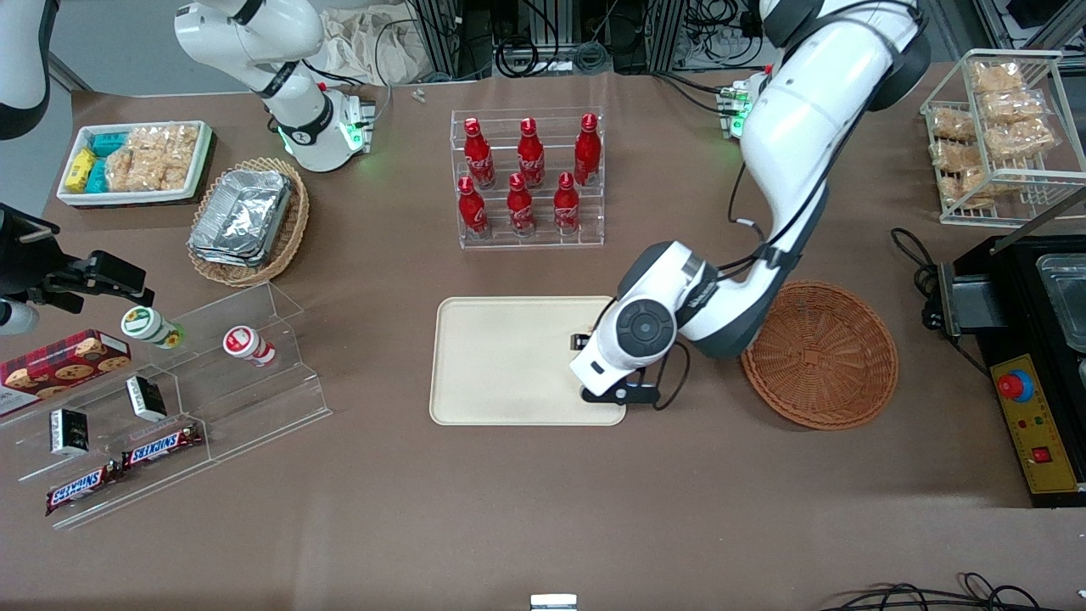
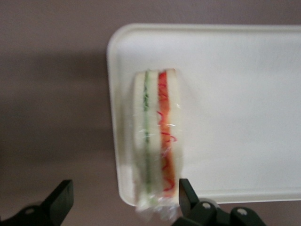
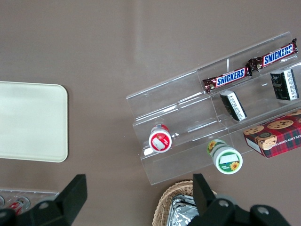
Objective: Place sandwich from basket to tray
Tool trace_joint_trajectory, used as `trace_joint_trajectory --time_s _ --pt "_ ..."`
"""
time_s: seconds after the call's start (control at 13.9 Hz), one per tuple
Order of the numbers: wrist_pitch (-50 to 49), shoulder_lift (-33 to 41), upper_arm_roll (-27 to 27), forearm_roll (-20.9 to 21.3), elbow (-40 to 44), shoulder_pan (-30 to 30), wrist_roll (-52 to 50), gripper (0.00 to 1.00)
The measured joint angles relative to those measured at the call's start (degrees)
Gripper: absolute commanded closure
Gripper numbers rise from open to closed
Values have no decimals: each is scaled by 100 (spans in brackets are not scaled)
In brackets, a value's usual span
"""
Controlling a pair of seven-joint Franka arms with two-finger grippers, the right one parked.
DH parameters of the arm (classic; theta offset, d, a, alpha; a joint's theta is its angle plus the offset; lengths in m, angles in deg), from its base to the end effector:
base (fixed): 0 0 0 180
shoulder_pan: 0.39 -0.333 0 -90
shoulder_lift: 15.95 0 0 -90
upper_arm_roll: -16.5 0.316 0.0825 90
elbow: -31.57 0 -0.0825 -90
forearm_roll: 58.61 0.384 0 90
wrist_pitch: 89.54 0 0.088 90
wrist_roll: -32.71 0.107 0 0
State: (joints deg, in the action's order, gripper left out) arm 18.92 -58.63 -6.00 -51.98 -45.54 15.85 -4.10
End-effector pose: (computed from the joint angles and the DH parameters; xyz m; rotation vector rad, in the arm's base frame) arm 0.5991 -0.3932 0.2956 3.0836 -0.0038 -0.3293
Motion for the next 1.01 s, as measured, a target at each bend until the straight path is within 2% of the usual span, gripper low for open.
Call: trace_joint_trajectory --time_s 0.43,0.79,1.01 --pt "-1569 1717 2 -1 -183 -904 411 0" --pt "-1630 2954 10 -23 -1322 -1708 1457 0" --pt "-1630 3409 22 -45 -1677 -2143 1983 0"
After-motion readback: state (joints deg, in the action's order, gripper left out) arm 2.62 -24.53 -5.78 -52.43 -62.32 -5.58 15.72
